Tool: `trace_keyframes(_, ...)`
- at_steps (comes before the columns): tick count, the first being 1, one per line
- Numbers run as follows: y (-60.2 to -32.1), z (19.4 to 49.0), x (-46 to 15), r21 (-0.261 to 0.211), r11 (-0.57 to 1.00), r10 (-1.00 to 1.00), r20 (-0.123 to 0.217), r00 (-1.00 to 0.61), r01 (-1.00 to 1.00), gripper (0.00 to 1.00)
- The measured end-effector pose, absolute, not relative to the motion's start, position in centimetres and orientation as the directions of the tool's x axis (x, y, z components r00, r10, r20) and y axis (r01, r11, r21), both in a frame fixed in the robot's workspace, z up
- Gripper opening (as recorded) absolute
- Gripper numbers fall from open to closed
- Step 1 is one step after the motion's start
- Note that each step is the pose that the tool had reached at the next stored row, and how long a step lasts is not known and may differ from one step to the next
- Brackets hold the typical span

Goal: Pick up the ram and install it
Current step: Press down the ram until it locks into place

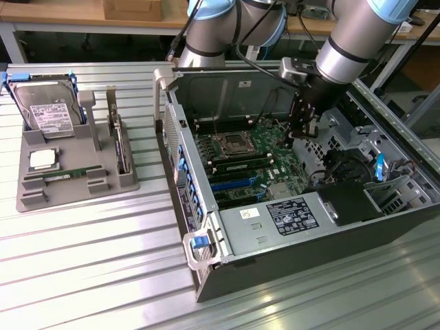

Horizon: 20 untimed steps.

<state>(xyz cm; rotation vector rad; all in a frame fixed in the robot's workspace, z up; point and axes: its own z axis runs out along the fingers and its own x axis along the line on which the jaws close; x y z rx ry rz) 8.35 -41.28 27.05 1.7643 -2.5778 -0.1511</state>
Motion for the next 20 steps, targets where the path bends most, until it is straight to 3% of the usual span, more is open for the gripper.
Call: trace_keyframes(20, -41.28, 27.01, 8.35, 0.088, 0.68, -0.727, -0.043, -0.685, -0.728, 0.1)
